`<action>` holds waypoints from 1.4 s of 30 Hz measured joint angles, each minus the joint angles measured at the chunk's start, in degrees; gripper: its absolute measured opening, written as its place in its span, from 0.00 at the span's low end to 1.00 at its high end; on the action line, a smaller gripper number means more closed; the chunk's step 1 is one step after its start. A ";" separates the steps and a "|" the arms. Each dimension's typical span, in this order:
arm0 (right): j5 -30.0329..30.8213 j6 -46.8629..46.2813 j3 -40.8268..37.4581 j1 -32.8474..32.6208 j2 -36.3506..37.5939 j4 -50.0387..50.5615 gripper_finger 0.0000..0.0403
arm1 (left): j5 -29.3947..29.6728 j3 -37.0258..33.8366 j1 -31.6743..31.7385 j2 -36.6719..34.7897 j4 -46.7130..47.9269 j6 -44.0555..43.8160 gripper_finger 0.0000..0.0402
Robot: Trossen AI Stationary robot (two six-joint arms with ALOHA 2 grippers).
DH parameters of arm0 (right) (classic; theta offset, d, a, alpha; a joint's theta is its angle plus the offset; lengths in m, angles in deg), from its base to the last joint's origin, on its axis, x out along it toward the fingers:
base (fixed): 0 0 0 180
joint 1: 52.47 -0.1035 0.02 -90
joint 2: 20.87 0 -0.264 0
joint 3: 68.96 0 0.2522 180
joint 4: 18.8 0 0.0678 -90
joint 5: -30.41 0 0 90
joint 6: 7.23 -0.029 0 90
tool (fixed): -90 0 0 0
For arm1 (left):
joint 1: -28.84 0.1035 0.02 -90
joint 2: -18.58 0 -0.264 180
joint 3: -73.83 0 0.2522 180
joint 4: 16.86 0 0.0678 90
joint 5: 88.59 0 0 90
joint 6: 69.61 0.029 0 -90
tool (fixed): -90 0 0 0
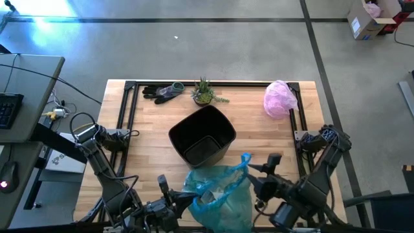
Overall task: Place trash/remove bag and relplace
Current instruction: Close the blue trash bag
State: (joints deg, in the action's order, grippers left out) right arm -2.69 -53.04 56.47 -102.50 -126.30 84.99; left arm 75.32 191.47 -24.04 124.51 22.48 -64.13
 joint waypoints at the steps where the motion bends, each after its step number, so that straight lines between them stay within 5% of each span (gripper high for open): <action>1: -0.30 0.62 0.00 0.78 0.00 -0.02 0.36 | 0.00 0.00 -0.01 0.00 0.00 -0.30 0.00; 6: -1.17 5.62 0.00 4.63 0.00 -0.02 0.36 | -0.24 0.00 -0.46 0.00 -0.01 -0.52 0.00; 12: -5.94 -2.46 0.00 6.78 0.15 -1.17 0.36 | -0.33 0.00 -0.48 0.00 0.14 -0.47 0.00; 17: -7.73 -12.91 0.00 2.76 0.15 -1.50 0.36 | -0.33 0.00 -0.44 0.00 0.44 0.13 0.00; 23: -0.10 -16.33 0.00 -4.24 0.20 -3.46 0.36 | -1.03 0.00 -0.19 0.00 2.42 -0.57 0.00; 27: -2.97 -26.66 -0.07 -5.56 0.69 0.32 0.36 | -1.72 0.00 0.05 0.02 2.53 -1.23 0.00; 33: 0.98 -36.85 -1.01 -1.03 1.11 0.00 0.36 | -1.84 0.00 0.18 0.04 2.93 -2.26 0.00; 42: -1.29 -41.85 -6.86 7.42 1.09 -0.03 0.36 | -3.12 0.00 0.00 0.09 2.49 -2.85 0.00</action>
State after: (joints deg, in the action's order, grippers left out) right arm -3.99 -94.88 49.61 -95.08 -125.21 84.96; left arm 72.21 191.47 -24.04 124.60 24.98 -66.98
